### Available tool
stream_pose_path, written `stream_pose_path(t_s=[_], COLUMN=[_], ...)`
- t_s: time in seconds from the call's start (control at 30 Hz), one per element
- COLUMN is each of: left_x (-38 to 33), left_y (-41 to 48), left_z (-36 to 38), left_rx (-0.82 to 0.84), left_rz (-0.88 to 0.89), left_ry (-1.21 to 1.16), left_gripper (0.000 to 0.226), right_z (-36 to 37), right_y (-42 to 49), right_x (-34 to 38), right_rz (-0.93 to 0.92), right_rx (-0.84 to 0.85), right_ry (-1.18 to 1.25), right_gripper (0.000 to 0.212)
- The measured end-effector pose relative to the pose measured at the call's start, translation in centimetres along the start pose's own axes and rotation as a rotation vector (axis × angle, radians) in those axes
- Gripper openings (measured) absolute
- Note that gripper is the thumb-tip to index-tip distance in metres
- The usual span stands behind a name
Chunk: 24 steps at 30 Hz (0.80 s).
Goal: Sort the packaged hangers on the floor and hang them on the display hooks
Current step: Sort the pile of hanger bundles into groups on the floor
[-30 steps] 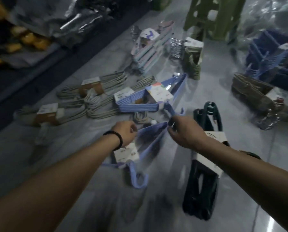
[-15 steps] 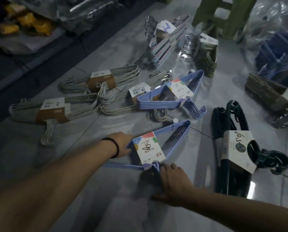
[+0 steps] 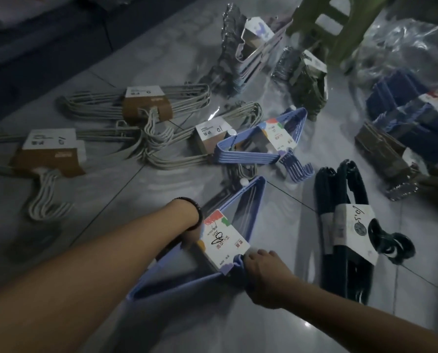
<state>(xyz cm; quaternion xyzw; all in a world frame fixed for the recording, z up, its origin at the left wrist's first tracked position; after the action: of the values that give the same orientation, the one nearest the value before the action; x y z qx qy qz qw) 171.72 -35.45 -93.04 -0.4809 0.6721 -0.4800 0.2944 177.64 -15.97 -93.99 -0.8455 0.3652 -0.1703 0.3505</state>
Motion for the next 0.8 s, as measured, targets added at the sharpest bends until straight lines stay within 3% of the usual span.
stream_pose_path(t_s=[0.07, 0.13, 0.2, 0.23, 0.27, 0.33, 0.37, 0.4, 0.47, 0.57, 0.67, 0.73, 0.8], left_x=[0.4, 1.2, 2.1, 2.5, 2.7, 2.9, 2.7, 2.4, 1.1, -1.7, -3.9, -4.5, -4.0], left_y=[0.2, 0.6, 0.5, 0.4, 0.2, -0.1, -0.1, -0.1, 0.1, 1.0, 1.4, 1.2, 0.8], left_z=[0.4, 1.2, 1.7, 1.7, 1.5, 0.6, 0.1, -0.6, -2.3, -5.3, -7.8, -8.3, -7.5], left_rx=[-0.068, -0.163, -0.254, -0.293, -0.322, -0.372, -0.393, -0.402, -0.445, -0.539, -0.815, -1.114, -1.265], left_rz=[0.02, -0.034, -0.074, -0.081, -0.09, -0.107, -0.114, -0.121, -0.092, 0.01, 0.064, -0.012, -0.195], left_ry=[-0.038, -0.069, -0.12, -0.154, -0.176, -0.206, -0.214, -0.206, -0.176, -0.175, -0.163, -0.163, -0.34], left_gripper=[0.036, 0.017, 0.016, 0.015, 0.012, 0.009, 0.012, 0.017, 0.028, 0.033, 0.028, 0.029, 0.03], right_z=[-0.9, -1.6, -3.5, -5.1, -6.8, -10.3, -11.5, -11.8, -9.9, -5.4, -2.0, -0.1, 1.4], right_y=[0.3, 0.0, -0.3, -0.2, 0.3, 1.1, 1.0, 1.4, 2.5, 2.1, 1.7, 1.1, -0.1], right_x=[0.7, 1.5, 0.9, 0.2, -1.1, -4.3, -5.7, -6.5, -7.0, -6.2, -6.4, -6.8, -6.4], right_rz=[-0.067, -0.217, -0.336, -0.349, -0.347, -0.303, -0.254, -0.22, -0.166, -0.117, -0.082, -0.027, 0.024], right_rx=[-0.007, 0.11, 0.241, 0.225, 0.124, -0.276, -0.427, -0.476, -0.291, -0.007, -0.054, -0.102, -0.139], right_ry=[0.045, 0.149, 0.337, 0.426, 0.533, 0.543, 0.388, 0.18, -0.055, 0.298, 0.462, 0.542, 0.676], right_gripper=[0.048, 0.047, 0.044, 0.039, 0.032, 0.029, 0.042, 0.058, 0.07, 0.044, 0.013, 0.018, 0.026])
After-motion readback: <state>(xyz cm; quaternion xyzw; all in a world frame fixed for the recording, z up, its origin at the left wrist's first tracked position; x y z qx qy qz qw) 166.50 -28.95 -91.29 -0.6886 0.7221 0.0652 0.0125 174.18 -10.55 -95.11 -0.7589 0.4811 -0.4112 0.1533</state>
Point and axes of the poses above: each hand's wrist, its own y-axis towards the middle knuckle, its own z-axis out of the palm, x = y × z, the point moved 5 cm from there along y, towards the middle knuckle, and after that the axes turned 3 degrees about -z, right-handed, at the moved point
